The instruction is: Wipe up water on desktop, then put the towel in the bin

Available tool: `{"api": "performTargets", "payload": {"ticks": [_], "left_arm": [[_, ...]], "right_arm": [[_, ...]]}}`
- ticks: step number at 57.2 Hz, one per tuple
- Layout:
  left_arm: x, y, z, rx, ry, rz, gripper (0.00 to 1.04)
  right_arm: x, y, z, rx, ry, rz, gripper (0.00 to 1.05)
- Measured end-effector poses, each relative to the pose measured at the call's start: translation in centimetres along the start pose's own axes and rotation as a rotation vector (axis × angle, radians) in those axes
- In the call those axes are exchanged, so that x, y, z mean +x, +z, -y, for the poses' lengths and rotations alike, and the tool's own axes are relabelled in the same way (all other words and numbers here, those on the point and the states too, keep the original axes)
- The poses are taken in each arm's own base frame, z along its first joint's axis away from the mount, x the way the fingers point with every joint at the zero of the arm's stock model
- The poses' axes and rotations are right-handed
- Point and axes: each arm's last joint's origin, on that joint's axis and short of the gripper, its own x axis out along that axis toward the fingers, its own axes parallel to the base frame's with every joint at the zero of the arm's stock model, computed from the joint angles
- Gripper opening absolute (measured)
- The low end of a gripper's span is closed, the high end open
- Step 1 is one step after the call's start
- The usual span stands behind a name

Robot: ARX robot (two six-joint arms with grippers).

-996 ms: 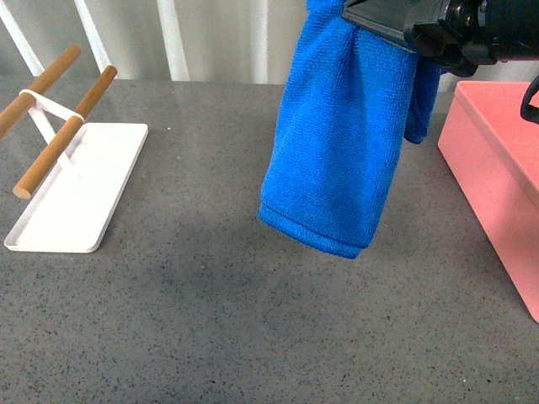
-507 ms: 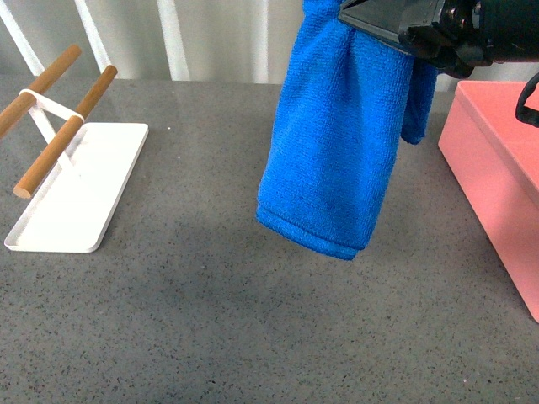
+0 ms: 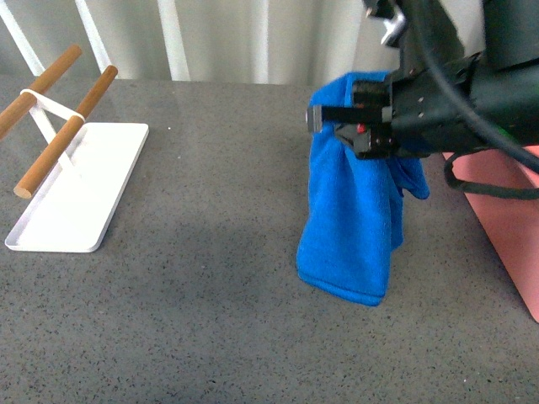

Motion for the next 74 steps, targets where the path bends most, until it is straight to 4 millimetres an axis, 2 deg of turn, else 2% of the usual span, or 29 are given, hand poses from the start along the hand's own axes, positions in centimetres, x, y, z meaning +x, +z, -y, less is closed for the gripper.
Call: {"api": "performTargets", "payload": {"ticks": [13,18,30,39,53,64,74], "left_arm": [[0.0,0.0,0.0,0.000,0.000,0.000,0.98],[0.0,0.0,0.0,0.000,0.000,0.000,0.98],[0.0,0.0,0.0,0.000,0.000,0.000,0.98],[0.0,0.0,0.0,0.000,0.000,0.000,0.98],[0.0,0.0,0.0,0.000,0.000,0.000,0.98],[0.0,0.0,0.0,0.000,0.000,0.000,0.98],[0.0,0.0,0.0,0.000,0.000,0.000,0.98]], "right_arm": [[4.4,-2.3,0.6,-0.109,-0.187,-0.214,0.06],[6.5,-4.0,1.2,-0.180,-0.284,-0.315,0.06],[8.6,-3.6,0.2,-0.286,-0.337,-0.346,0.06],[10.2,-3.6,-1.7,-0.340,-0.325,-0.316,0.06],[10.3,-3.7,-4.0,-0.328,-0.252,-0.282,0.06],[8.1,-5.7,-6.6,-0.354,-0.046,-0.310,0.06],[6.0,-7.3,-6.0,-0.367,-0.008,-0.343,0.06]]}}
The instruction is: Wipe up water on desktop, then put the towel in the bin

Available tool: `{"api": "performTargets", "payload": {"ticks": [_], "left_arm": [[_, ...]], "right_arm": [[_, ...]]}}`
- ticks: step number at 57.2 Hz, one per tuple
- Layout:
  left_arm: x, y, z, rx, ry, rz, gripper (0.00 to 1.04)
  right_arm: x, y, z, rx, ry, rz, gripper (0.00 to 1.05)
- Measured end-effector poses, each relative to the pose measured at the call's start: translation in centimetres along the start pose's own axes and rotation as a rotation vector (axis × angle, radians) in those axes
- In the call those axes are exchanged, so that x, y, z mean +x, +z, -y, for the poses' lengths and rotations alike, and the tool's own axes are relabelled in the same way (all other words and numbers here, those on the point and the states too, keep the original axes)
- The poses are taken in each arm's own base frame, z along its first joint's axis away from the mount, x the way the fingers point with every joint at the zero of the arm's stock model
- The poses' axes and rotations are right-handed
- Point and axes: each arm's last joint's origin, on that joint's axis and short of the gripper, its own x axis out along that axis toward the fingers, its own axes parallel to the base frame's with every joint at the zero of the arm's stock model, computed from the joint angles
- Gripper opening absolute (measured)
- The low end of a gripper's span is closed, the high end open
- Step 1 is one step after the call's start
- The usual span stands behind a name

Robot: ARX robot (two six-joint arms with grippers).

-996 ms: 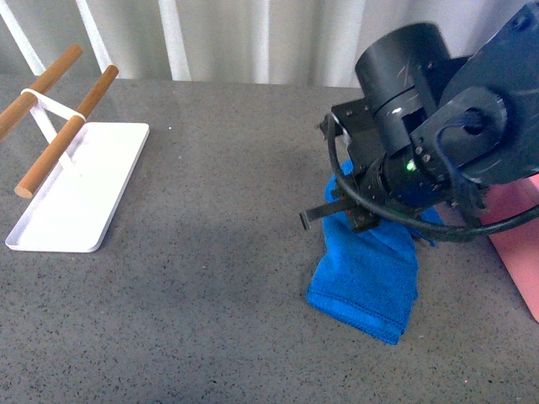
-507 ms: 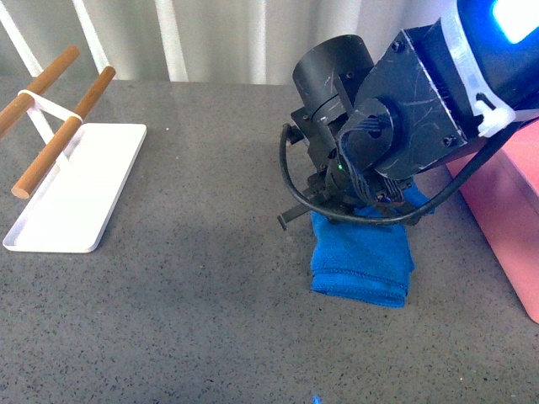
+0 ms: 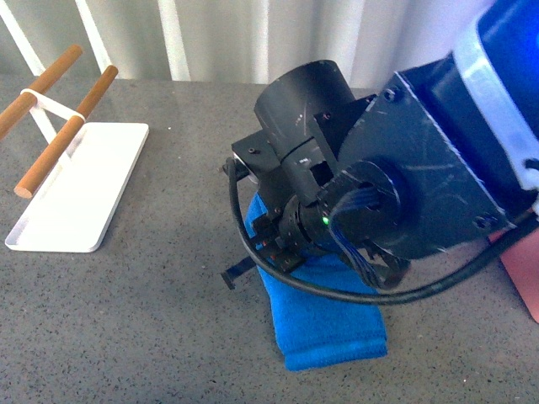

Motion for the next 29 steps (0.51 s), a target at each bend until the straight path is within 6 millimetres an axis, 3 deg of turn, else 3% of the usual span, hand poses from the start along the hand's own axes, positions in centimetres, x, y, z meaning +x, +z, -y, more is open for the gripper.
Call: {"api": "performTargets", "payload": {"ticks": [14,29], "left_arm": [[0.0,0.0,0.0,0.000,0.000,0.000,0.98],[0.0,0.0,0.0,0.000,0.000,0.000,0.98]], "right_arm": [[-1.5,-2.5,4.2,0.042,-0.051,-0.051,0.05],[-1.5,-2.0,8.4,0.101,-0.141,-0.081,0.05]]}}
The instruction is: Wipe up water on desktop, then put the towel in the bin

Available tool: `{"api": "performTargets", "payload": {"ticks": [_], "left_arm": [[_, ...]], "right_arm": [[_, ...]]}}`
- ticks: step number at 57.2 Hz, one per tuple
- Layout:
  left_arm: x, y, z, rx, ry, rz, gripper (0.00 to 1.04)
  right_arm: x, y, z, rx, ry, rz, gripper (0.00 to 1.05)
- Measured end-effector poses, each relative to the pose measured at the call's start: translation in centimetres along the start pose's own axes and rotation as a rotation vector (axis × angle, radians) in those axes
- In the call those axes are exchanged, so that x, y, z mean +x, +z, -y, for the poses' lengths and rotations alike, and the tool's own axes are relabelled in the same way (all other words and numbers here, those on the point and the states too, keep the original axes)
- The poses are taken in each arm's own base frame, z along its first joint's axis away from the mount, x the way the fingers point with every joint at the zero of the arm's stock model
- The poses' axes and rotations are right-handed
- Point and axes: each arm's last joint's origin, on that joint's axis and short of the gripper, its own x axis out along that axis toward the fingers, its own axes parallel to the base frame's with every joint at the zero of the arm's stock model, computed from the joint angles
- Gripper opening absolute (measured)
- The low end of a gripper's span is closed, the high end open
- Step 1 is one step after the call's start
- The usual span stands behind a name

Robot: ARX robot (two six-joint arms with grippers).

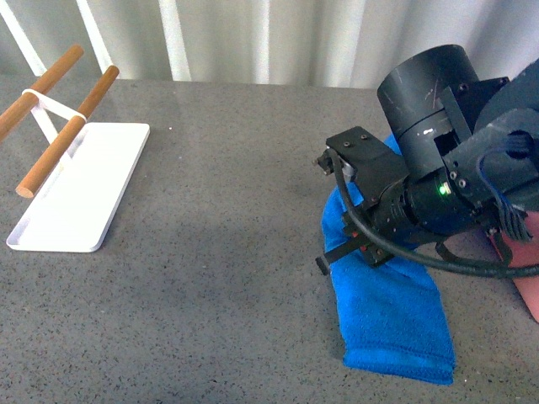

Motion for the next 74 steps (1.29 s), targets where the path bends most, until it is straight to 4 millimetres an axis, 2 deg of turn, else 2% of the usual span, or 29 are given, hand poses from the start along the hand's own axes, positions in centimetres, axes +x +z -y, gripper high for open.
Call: {"api": "performTargets", "payload": {"ticks": [10,17,26,32,37,41,56,58,68,73,74], "left_arm": [[0.0,0.0,0.0,0.000,0.000,0.000,0.98],[0.0,0.0,0.0,0.000,0.000,0.000,0.98],[0.0,0.0,0.0,0.000,0.000,0.000,0.98],[0.0,0.0,0.0,0.000,0.000,0.000,0.98],[0.0,0.0,0.0,0.000,0.000,0.000,0.98],[0.0,0.0,0.0,0.000,0.000,0.000,0.98],[0.0,0.0,0.0,0.000,0.000,0.000,0.98],[0.0,0.0,0.0,0.000,0.001,0.000,0.98],[0.0,0.0,0.0,0.000,0.000,0.000,0.98],[0.0,0.0,0.0,0.000,0.000,0.000,0.98],[0.0,0.0,0.0,0.000,0.000,0.000,0.98]], "right_arm": [[1.4,2.3,1.1,0.037,-0.092,-0.009,0.05],[2.4,4.4,0.8,0.049,-0.142,0.014,0.05],[2.6,6.3,-1.8,0.061,-0.093,0.081,0.05],[1.2,6.8,-5.1,0.022,0.007,0.160,0.05],[-1.5,7.1,-6.9,-0.010,-0.001,0.244,0.05],[-4.5,7.3,-7.2,-0.034,-0.042,0.358,0.05],[-11.8,8.6,-4.5,0.013,-0.216,0.578,0.05],[-13.6,8.8,-3.8,0.035,-0.243,0.624,0.05],[-20.1,9.2,-2.2,0.072,-0.246,0.777,0.05],[-24.6,9.0,-1.0,0.114,-0.298,0.873,0.05],[-25.0,8.9,-0.8,0.118,-0.306,0.880,0.05]]}}
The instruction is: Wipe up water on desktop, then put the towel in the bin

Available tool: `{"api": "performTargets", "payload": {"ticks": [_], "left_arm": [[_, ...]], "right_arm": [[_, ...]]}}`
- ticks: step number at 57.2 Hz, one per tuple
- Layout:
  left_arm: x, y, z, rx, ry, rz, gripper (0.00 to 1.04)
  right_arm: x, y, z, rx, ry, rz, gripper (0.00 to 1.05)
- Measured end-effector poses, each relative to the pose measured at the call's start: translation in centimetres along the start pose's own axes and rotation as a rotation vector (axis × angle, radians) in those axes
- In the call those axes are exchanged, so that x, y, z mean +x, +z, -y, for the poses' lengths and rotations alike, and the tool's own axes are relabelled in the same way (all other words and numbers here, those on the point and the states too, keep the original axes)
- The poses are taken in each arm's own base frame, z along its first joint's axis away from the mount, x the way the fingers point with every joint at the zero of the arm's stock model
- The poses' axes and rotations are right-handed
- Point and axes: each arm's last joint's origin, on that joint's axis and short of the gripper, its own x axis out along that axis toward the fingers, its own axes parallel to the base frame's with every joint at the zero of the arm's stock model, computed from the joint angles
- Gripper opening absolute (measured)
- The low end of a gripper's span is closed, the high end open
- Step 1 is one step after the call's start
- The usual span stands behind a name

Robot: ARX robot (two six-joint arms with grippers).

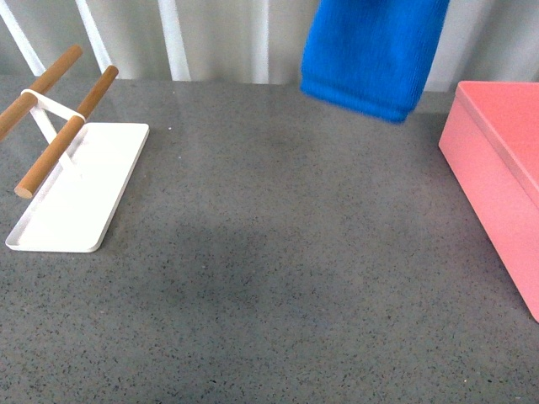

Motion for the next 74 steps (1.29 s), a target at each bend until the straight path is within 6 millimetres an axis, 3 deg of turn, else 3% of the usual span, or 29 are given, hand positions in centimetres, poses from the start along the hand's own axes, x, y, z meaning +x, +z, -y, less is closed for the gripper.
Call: {"api": "performTargets", "payload": {"ticks": [5,12,23,32,49,60,74], "left_arm": [[0.0,0.0,0.0,0.000,0.000,0.000,0.98],[0.0,0.0,0.0,0.000,0.000,0.000,0.98],[0.0,0.0,0.0,0.000,0.000,0.000,0.98],[0.0,0.0,0.0,0.000,0.000,0.000,0.98],[0.0,0.0,0.0,0.000,0.000,0.000,0.98],[0.0,0.0,0.0,0.000,0.000,0.000,0.98],[0.0,0.0,0.0,0.000,0.000,0.000,0.98]], "right_arm": [[-1.5,1.5,2.1,0.014,-0.114,0.042,0.05],[-2.0,1.4,5.3,0.029,-0.293,0.015,0.05],[-0.7,-2.8,10.0,0.019,-0.437,-0.113,0.05],[0.1,-5.8,12.4,0.014,-0.476,-0.188,0.05],[0.9,-10.8,15.8,0.135,-0.530,-0.443,0.05],[1.7,-10.6,16.8,0.158,-0.529,-0.430,0.05],[2.3,-8.8,17.0,0.149,-0.494,-0.290,0.05]]}}
